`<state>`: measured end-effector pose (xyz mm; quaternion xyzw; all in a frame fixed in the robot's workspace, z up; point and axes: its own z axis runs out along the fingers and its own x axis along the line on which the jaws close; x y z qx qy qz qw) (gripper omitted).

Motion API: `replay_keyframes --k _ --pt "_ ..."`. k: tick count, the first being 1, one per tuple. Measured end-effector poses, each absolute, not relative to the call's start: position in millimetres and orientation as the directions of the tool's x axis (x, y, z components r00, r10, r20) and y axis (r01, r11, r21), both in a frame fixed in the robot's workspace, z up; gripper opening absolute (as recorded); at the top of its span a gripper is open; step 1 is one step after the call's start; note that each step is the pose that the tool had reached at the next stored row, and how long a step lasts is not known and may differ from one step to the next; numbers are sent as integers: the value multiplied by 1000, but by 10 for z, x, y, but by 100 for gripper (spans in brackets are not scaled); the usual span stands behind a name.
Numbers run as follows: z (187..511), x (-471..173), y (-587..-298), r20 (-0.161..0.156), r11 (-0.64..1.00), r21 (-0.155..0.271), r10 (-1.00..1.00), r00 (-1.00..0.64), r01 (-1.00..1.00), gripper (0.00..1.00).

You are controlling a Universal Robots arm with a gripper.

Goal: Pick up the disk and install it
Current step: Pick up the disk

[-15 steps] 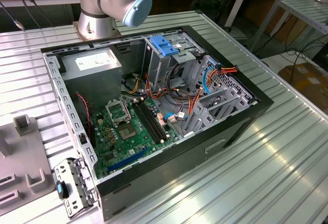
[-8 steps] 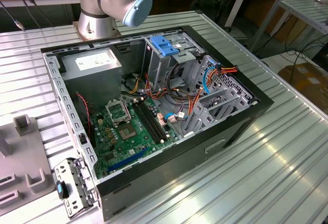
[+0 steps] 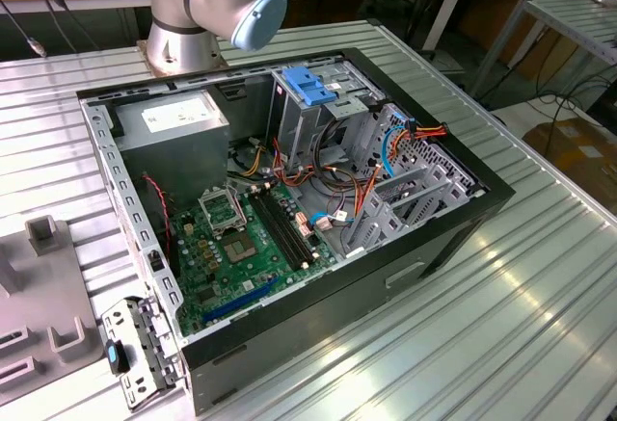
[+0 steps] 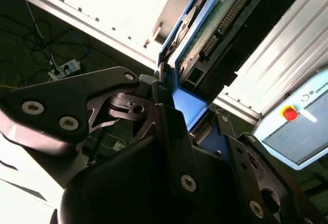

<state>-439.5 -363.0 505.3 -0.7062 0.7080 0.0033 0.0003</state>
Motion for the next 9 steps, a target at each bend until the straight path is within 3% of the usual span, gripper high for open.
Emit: replay_keyframes --k 9 --pt "5053 -4312 -3630 -5 3 4 -1000 -3 -1000 37"
